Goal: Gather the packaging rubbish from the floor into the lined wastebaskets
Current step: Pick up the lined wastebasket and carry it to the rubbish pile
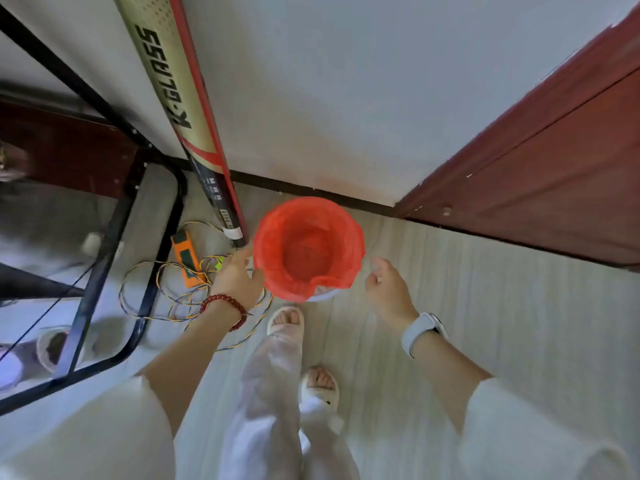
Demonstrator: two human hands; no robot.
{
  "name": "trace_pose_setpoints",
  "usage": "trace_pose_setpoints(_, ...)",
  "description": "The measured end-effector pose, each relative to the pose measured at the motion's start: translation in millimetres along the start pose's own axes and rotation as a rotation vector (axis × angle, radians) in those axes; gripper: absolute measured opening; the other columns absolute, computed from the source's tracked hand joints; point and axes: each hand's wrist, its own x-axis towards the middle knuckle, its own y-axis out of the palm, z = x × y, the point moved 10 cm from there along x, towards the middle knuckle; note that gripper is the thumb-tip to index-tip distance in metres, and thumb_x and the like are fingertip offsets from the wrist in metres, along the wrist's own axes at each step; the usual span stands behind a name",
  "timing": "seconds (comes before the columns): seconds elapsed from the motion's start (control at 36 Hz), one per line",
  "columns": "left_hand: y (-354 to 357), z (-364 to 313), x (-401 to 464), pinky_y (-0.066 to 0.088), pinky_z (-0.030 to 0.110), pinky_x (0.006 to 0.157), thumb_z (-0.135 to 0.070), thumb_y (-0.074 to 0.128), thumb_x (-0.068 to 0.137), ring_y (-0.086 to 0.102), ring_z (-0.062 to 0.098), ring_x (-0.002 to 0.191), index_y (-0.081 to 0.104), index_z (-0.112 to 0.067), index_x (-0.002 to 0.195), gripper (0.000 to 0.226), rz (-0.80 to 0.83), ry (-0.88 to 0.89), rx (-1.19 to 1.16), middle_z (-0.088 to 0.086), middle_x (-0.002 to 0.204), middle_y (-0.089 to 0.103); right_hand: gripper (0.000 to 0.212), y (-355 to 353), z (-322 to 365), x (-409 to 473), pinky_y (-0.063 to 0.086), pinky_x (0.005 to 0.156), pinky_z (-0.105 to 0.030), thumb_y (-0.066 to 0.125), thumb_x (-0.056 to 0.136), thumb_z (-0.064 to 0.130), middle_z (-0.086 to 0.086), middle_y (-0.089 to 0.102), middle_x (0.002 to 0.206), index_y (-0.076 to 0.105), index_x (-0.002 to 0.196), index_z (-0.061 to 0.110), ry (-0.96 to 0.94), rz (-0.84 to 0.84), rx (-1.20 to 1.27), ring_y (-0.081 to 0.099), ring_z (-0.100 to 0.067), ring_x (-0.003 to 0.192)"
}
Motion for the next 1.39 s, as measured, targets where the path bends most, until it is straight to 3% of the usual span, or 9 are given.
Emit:
trace_pose_setpoints(0.11,47.1,40.0,98.2,0.037,0.036,0.094,-0.014,0.047,0.084,0.053,0.034,0.109,0.055,-0.004,0.118,0.036,-0.018,-0.016,0.037,0.02,0.116,0.059,0.047,55.3,-26.3,93.3,0.047,0.088,-0.036,0.037,0.083,0.024,-0.01,0.056,0.114,0.049,0.127,0.015,0.019,0.005,-0.009,0.056,-0.028,0.1)
trace_pose_setpoints(0.22,99.8,79.9,175.7,0.031,0.04,0.101,-0.015,0.05,0.083,0.04,0.037,0.123,0.038,-0.005,0.136,0.055,-0.003,-0.02,0.06,0.026,0.129,0.045,0.08,95.4,-66.0,173.8,0.049,0.084,-0.047,0.018,0.059,0.041,-0.02,0.056,0.113,0.043,0.132,0.017,0.024,-0.057,-0.057,0.055,-0.04,0.094)
trace_pose_setpoints(0.33,133.9,102.9,217.0,0.028,0.04,0.107,-0.006,0.051,0.085,0.032,0.037,0.131,0.022,-0.007,0.143,0.066,0.037,-0.026,0.068,0.025,0.142,0.031,0.059,109.9,-74.2,203.9,0.039,0.095,-0.038,0.033,0.091,0.019,-0.018,0.029,0.147,0.015,0.147,0.022,0.123,-0.031,-0.059,0.046,-0.038,0.117)
trace_pose_setpoints(0.39,136.7,107.1,226.1,0.037,0.041,0.098,-0.005,0.049,0.084,0.044,0.039,0.121,0.029,-0.011,0.141,0.061,0.032,-0.013,0.078,0.026,0.135,0.042,0.061,114.2,-86.4,216.3,0.041,0.091,-0.037,0.034,0.095,0.014,-0.018,0.035,0.144,0.006,0.148,0.024,0.165,-0.033,-0.069,0.051,-0.037,0.113)
trace_pose_setpoints(0.58,101.1,98.9,207.1,0.046,0.045,0.086,-0.019,0.04,0.086,0.057,0.039,0.1,0.047,-0.014,0.13,0.045,-0.139,0.094,0.037,0.025,0.11,0.061,0.05,88.7,-71.6,198.5,0.034,0.078,-0.03,0.033,0.096,0.012,-0.02,0.043,0.124,0.024,0.144,0.023,0.126,-0.192,-0.059,0.051,-0.038,0.103)
trace_pose_setpoints(0.97,-23.6,103.1,-1.2,0.047,0.04,0.077,-0.017,0.043,0.094,0.059,0.035,0.096,0.048,-0.019,0.131,0.038,-0.343,-0.049,-0.12,0.018,0.111,0.062,0.039,20.5,25.2,27.3,0.031,0.081,-0.013,0.043,0.092,0.004,-0.012,0.051,0.123,0.048,0.13,0.01,-0.189,-0.172,-0.073,0.053,-0.024,0.109)
trace_pose_setpoints(1.11,-63.9,134.4,-125.6,0.045,0.038,0.078,-0.02,0.043,0.094,0.058,0.036,0.098,0.047,-0.019,0.132,0.038,-0.493,-0.239,-0.16,0.016,0.117,0.058,0.039,17.8,70.0,-62.2,0.036,0.08,-0.019,0.047,0.092,0.007,-0.012,0.049,0.125,0.047,0.13,0.01,-0.378,-0.099,-0.17,0.054,-0.026,0.106)
trace_pose_setpoints(1.22,-79.7,169.9,-231.2,0.042,0.034,0.077,-0.017,0.043,0.095,0.058,0.037,0.092,0.05,-0.016,0.13,0.036,-0.615,-0.369,-0.277,0.019,0.108,0.056,0.04,34.8,97.6,-134.9,0.045,0.081,-0.041,0.047,0.092,0.01,-0.013,0.048,0.127,0.045,0.132,0.012,-0.531,-0.003,-0.317,0.056,-0.035,0.104)
trace_pose_setpoints(1.39,-77.6,241.7,-374.4,0.042,0.037,0.083,-0.013,0.046,0.093,0.057,0.038,0.098,0.051,-0.012,0.129,0.037,-0.733,-0.624,-0.366,0.021,0.112,0.057,0.047,92.4,113.9,-240.2,0.045,0.073,-0.041,0.047,0.09,0.011,-0.014,0.048,0.121,0.042,0.136,0.018,-0.737,0.176,-0.529,0.056,-0.038,0.097)
